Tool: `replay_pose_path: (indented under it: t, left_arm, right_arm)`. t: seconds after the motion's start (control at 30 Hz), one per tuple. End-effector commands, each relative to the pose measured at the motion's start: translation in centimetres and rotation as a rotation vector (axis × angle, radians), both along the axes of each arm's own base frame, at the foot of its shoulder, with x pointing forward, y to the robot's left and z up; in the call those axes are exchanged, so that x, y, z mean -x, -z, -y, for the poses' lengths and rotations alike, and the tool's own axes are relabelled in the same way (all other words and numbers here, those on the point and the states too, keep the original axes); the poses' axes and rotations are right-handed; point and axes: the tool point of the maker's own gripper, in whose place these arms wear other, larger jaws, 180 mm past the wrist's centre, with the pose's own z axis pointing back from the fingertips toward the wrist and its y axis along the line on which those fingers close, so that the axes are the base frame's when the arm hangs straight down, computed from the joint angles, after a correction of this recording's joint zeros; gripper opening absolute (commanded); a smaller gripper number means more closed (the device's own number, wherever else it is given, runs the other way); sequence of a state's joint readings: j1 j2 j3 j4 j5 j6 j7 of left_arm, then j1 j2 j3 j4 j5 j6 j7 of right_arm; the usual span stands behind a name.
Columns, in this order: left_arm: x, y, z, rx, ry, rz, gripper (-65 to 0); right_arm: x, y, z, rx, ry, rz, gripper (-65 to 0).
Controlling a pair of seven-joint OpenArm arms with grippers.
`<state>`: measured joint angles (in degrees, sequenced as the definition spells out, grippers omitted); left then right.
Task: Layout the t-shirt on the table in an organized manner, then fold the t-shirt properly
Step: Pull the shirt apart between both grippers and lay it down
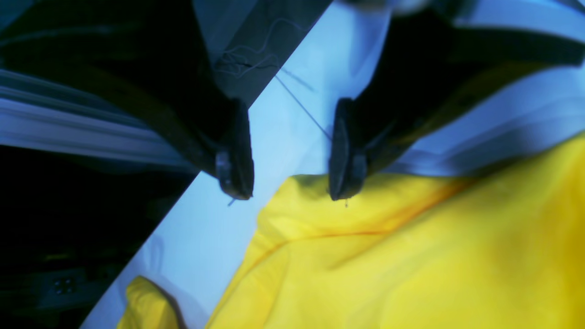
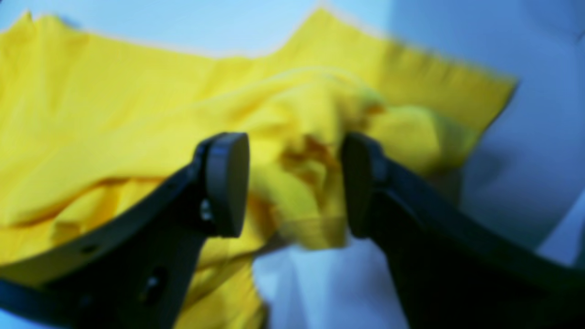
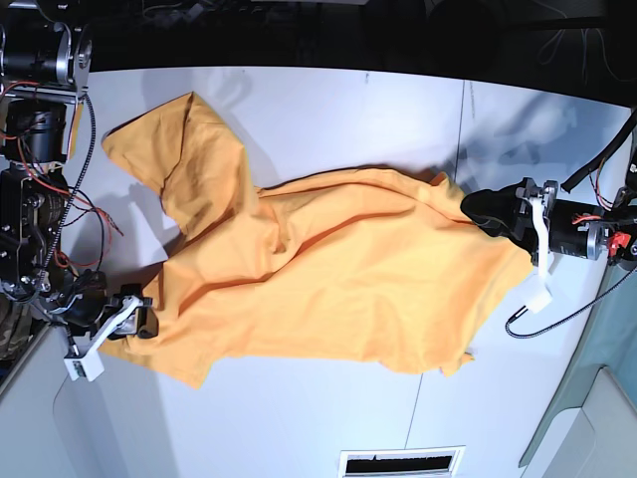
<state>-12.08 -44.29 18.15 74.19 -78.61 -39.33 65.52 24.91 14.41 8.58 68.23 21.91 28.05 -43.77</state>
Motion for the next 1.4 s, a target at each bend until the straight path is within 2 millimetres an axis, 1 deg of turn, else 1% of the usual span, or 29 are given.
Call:
replay_pose_path:
  t: [0.0,0.07,0.13,0.2,0.3,0.4,0.47,0.57,0.63,0.77,0.9,1.03,1.07,1.1,1.13,1.17,1.23,1.27,1.3,1.37]
  left_arm:
    - [-1.3,-1.6,-0.5,0.006,-0.005,0.057,-34.4]
    - [-1.1,-1.3,-0.8,-0.013,-0.002,0.055,-34.4]
    - [-0.7,-0.7,-1.0,-0.032,0.0,0.044,-34.4]
    - [0.0,0.2,-1.2,-0.043,-0.006,0.036,-34.4]
    - [1.1,1.9,-1.8,-0.09,-0.015,0.035,-34.4]
    - [1.3,3.4,-2.9,-0.168,-0.019,0.086,-34.4]
    - [0.9,3.8,-3.3,-0.199,-0.019,0.125,-34.4]
    - [0.6,4.1,-3.0,-0.207,-0.038,0.128,-34.4]
    - [0.7,4.3,-2.0,-0.181,-0.037,0.127,-34.4]
    - [1.0,4.5,0.9,-0.099,-0.015,0.115,-34.4]
    - [1.0,4.8,2.8,-0.057,-0.011,0.112,-34.4]
    - [0.8,5.3,4.4,-0.053,0.001,0.137,-34.4]
    - [0.6,5.6,4.6,-0.067,0.003,0.151,-34.5]
    - [0.3,5.9,4.5,-0.094,-0.015,0.158,-35.3]
    - [-0.1,6.3,4.3,-0.126,-0.033,0.166,-38.3]
    - [-0.3,6.7,4.0,-0.159,-0.043,0.175,-44.2]
    - [-0.5,7.1,3.2,-0.214,-0.032,0.195,-62.3]
    - [-0.7,7.2,2.7,-0.246,-0.025,0.202,-65.0]
    - [-0.9,7.3,1.9,-0.281,-0.027,0.208,-65.0]
    - [-1.7,6.7,0.2,-0.34,-0.016,0.232,-65.0]
  right_arm:
    - [-0.9,-1.8,-0.4,-0.042,-0.001,0.042,-31.2]
    - [0.6,-0.7,-1.2,-0.086,-0.008,-0.009,-31.2]
    - [1.9,-0.4,-1.7,-0.14,0.005,-0.012,-31.2]
    - [3.3,-0.3,-1.7,-0.174,0.021,0.001,-31.2]
    - [5.9,0.1,-1.1,-0.192,0.065,-0.003,-31.2]
    - [8.5,2.0,-0.3,-0.198,0.102,-0.056,-31.2]
    - [10.3,3.4,0.0,-0.194,0.11,-0.091,-31.2]
    - [12.4,5.2,0.1,-0.186,0.125,-0.128,-31.2]
    - [13.4,5.9,0.2,-0.187,0.136,-0.136,-31.2]
    - [14.3,6.8,0.1,-0.191,0.14,-0.159,-31.2]
    - [15.0,8.2,-0.5,-0.206,0.135,-0.202,-31.2]
    - [15.6,9.4,-1.7,-0.22,0.114,-0.236,-31.7]
    - [15.6,9.5,-2.0,-0.222,0.107,-0.235,-33.8]
    - [15.5,9.5,-2.4,-0.224,0.099,-0.228,-38.1]
    - [15.4,9.5,-2.7,-0.225,0.09,-0.226,-44.1]
    - [15.3,9.5,-3.0,-0.225,0.081,-0.226,-50.9]
    - [15.0,9.3,-3.1,-0.221,0.074,-0.217,-65.0]
    - [14.7,9.2,-2.9,-0.204,0.069,-0.211,-65.0]
    - [14.2,8.9,-2.5,-0.182,0.064,-0.201,-65.0]
    - [12.9,8.1,-1.4,-0.148,0.066,-0.17,-65.0]
